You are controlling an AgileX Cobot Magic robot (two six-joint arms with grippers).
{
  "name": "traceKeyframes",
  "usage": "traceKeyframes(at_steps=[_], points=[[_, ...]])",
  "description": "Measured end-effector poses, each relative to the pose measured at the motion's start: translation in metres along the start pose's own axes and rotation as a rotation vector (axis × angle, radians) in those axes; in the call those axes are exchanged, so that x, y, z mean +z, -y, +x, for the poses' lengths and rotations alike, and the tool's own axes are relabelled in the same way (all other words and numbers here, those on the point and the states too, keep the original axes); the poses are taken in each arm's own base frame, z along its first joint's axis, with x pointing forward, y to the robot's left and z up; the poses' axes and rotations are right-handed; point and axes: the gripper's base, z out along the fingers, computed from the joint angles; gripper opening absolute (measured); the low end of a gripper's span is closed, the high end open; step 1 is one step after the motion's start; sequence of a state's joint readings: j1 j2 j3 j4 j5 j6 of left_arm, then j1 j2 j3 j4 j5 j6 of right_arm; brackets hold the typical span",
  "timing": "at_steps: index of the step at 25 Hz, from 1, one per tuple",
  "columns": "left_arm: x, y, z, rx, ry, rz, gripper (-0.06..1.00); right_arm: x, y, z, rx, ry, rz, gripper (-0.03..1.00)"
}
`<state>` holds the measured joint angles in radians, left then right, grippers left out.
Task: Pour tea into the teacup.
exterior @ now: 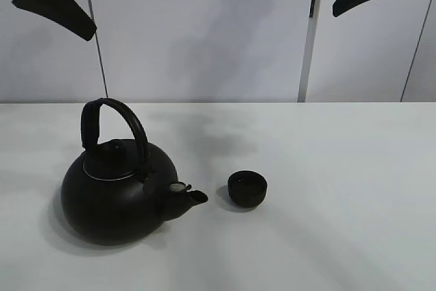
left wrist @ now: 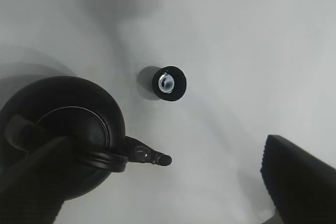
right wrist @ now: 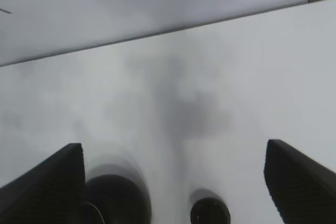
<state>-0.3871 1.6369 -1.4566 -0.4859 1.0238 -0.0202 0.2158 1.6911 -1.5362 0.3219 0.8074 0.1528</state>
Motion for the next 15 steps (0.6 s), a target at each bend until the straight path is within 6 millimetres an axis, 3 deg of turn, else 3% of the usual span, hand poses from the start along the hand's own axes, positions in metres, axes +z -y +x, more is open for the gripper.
traceKeyframes(at_steps=[15], points=[[0.001,-0.002,-0.001,-0.038,0.005,-0.016,0.69,0.004,0.004,0.017,-0.020,-0.193,0.030,0.64]])
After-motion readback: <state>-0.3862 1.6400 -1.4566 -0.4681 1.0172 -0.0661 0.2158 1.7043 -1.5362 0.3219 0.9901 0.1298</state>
